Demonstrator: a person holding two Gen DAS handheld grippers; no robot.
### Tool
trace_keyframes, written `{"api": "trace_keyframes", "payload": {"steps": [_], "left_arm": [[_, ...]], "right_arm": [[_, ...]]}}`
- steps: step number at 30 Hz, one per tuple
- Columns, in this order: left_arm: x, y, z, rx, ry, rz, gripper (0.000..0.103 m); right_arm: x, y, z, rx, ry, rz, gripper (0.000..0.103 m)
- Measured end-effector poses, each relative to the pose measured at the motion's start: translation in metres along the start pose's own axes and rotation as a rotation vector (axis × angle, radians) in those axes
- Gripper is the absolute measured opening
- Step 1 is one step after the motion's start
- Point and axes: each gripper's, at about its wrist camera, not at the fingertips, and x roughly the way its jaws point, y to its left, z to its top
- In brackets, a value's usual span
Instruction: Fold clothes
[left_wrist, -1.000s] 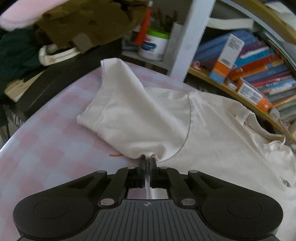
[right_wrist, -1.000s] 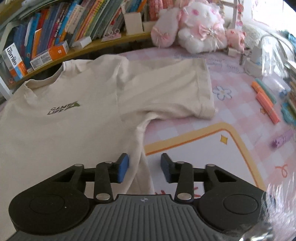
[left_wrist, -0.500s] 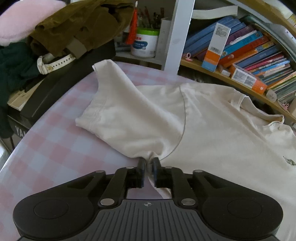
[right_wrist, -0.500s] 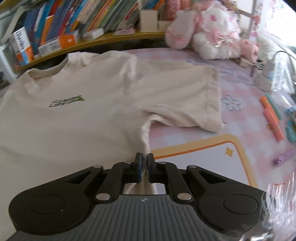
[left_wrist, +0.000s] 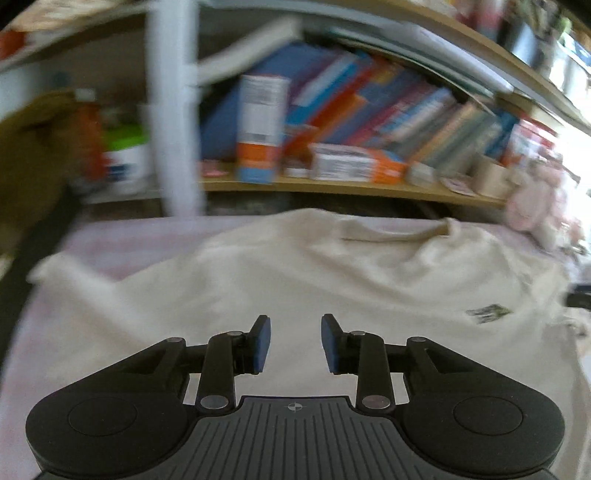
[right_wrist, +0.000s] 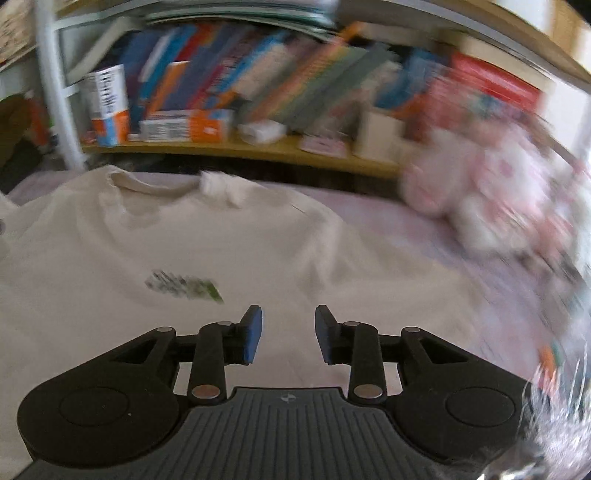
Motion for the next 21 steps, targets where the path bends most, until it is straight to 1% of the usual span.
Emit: {"api": "trace_keyframes", "payload": {"steps": [4,7,8,12,15,16,19,21], "left_arm": [[0.043,-0.021,0.019,0.011,0.019,-0.043,0.030],[0.071,-0.039,0.033,0.000,0.033,-0.075,0.025],[0.080,-0.047,0.038,-0.002,0.037,-0.082,0.025],[0.107,-0.072,0.049,0.046,0.061,-0.122,0.025],[0.126,-0.083,0.056,0.061,0.079,-0.140,0.025],[0.133,-0.085,0.059,0.056,0.092,-0.146,0.022],[0.163,-0.086,0.072,0.031,0.155,-0.134,0.019],[0.176,-0.082,0.082,-0.012,0.154,-0.115,0.017]], "right_arm": [[0.044,0.020,0.025,-0.017,0.012,0.063,0.028],[0.073,0.030,0.042,-0.001,0.010,0.099,0.026],[0.082,0.033,0.047,0.004,0.012,0.109,0.024],[0.110,0.051,0.065,0.009,0.024,0.154,0.023],[0.123,0.060,0.073,0.014,0.026,0.160,0.023],[0.126,0.063,0.075,0.014,0.030,0.153,0.023],[0.134,0.066,0.071,0.019,0.055,0.154,0.023],[0.136,0.067,0.069,0.018,0.060,0.156,0.022]]}}
